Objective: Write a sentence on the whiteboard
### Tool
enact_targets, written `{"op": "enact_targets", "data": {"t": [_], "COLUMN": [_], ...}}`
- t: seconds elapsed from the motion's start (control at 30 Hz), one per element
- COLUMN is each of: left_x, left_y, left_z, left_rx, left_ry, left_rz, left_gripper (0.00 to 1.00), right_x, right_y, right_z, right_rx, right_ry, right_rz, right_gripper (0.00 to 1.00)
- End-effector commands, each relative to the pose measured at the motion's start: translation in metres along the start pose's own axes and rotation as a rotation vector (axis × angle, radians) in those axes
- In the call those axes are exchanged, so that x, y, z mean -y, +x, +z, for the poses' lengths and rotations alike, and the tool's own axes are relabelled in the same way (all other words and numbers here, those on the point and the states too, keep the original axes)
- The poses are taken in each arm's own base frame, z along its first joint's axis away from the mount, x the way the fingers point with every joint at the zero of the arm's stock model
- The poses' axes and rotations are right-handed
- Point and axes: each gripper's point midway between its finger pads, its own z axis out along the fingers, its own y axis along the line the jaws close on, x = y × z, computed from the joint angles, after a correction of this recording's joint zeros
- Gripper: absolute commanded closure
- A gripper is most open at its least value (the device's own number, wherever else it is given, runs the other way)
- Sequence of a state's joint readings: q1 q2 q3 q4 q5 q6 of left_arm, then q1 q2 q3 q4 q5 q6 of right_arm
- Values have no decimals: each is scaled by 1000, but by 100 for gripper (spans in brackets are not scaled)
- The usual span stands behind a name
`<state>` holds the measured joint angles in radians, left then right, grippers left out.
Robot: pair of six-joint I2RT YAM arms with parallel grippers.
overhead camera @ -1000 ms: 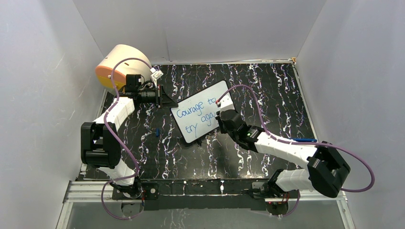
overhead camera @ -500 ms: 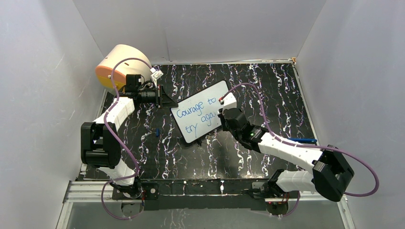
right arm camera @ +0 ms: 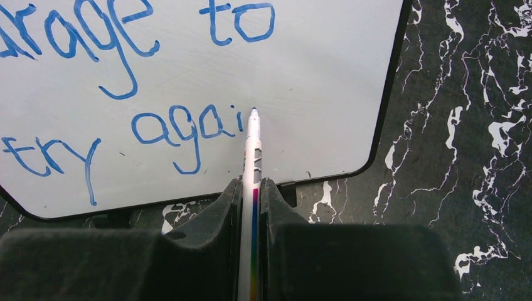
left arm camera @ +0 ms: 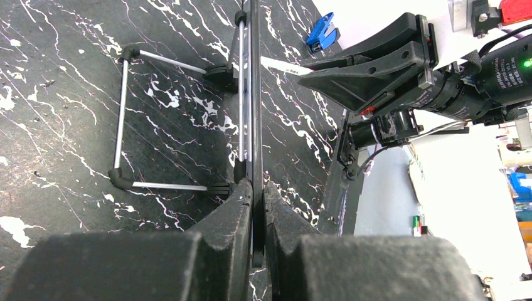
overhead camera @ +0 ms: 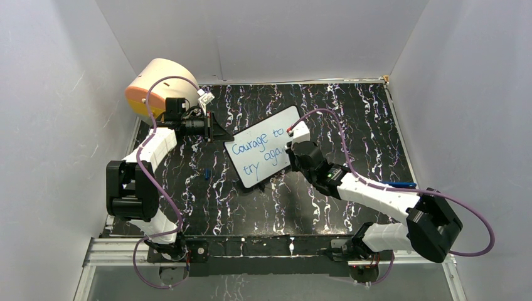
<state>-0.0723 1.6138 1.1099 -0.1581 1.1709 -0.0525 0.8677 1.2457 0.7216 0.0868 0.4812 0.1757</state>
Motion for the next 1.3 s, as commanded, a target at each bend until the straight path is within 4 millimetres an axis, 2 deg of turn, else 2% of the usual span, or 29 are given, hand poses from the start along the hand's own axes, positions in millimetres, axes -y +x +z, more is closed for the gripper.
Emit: {"op": "enact_targets", "data": {"t": [0.0, 0.5, 0.77, 1.27], "left_x": [-33, -33, -32, -33], "left_y": [25, 25, 25, 26], "left_z": [5, 5, 6, 6], "left_rx": [-58, -58, -58, -59], "left_ry": [-119, -117, -116, -119], "left_rz": [-59, -60, -61, -63], "left_gripper": [100, 100, 100, 100], "right_x": [-4, -3, -2, 0], "right_y": [-22, -24, -11, 18], "right_z": [4, 7, 9, -1], "right_rx": [69, 73, 33, -58], "right_ry": [-16, -15, -12, -20], "right_rz": [22, 27, 19, 24], "right_gripper": [100, 100, 100, 100]}}
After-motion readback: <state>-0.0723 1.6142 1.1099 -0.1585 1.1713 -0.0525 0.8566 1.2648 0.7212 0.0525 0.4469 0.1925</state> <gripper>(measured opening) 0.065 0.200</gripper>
